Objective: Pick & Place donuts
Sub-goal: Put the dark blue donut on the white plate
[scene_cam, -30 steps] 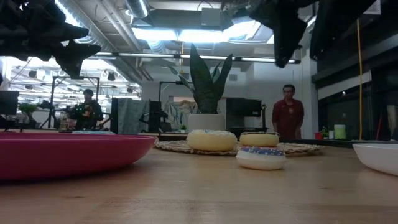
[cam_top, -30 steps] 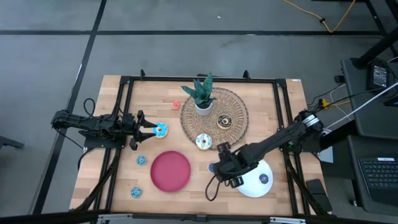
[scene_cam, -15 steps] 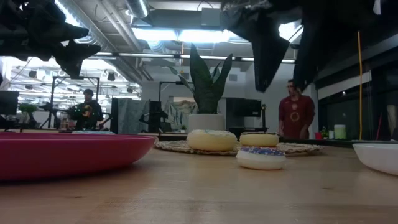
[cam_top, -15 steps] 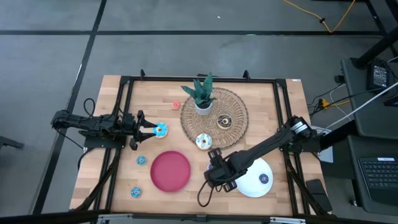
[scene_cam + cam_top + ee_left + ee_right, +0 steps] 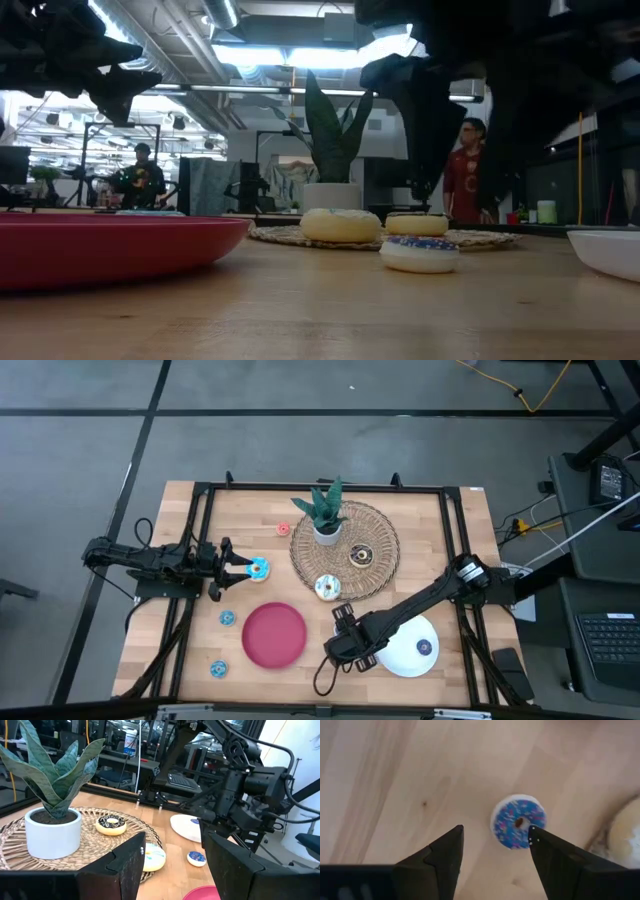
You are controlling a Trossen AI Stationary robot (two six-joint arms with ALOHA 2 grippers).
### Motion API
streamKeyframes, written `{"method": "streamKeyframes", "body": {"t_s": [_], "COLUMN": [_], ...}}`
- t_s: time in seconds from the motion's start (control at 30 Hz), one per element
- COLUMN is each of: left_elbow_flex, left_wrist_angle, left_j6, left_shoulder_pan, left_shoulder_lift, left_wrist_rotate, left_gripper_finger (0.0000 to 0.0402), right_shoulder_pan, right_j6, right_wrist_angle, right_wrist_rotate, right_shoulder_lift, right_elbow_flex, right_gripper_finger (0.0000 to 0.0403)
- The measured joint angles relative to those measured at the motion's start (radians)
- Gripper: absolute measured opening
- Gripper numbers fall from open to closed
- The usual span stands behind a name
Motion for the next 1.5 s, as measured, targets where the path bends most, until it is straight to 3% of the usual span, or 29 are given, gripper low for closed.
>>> {"method": "streamKeyframes", "body": {"t_s": [0.23, 0.87, 1.03, 1.5], "left_elbow_flex": [0.000, 0.000, 0.000, 0.000], "left_wrist_angle": [0.000, 0.000, 0.000, 0.000], "left_j6": [0.000, 0.000, 0.000, 0.000], "left_shoulder_pan": [0.000, 0.000, 0.000, 0.000], "left_shoulder_lift": [0.000, 0.000, 0.000, 0.000], "left_wrist_rotate": [0.000, 0.000, 0.000, 0.000], "left_gripper_finger": [0.0198, 0.0198, 0.0198, 0.0198], "right_shoulder_pan": [0.016, -0.025, -0.027, -0.026], "right_j6": [0.022, 0.113, 0.126, 0.152], "right_wrist_angle": [0.041, 0.027, 0.018, 0.020], "right_wrist_rotate": [0.094, 0.094, 0.094, 0.094], "right_shoulder_lift": [0.033, 0.072, 0.072, 0.072], "right_elbow_flex": [0.000, -0.016, -0.017, -0.017], "right_gripper_finger": [0.0223, 0.0215, 0.0182, 0.0036]}}
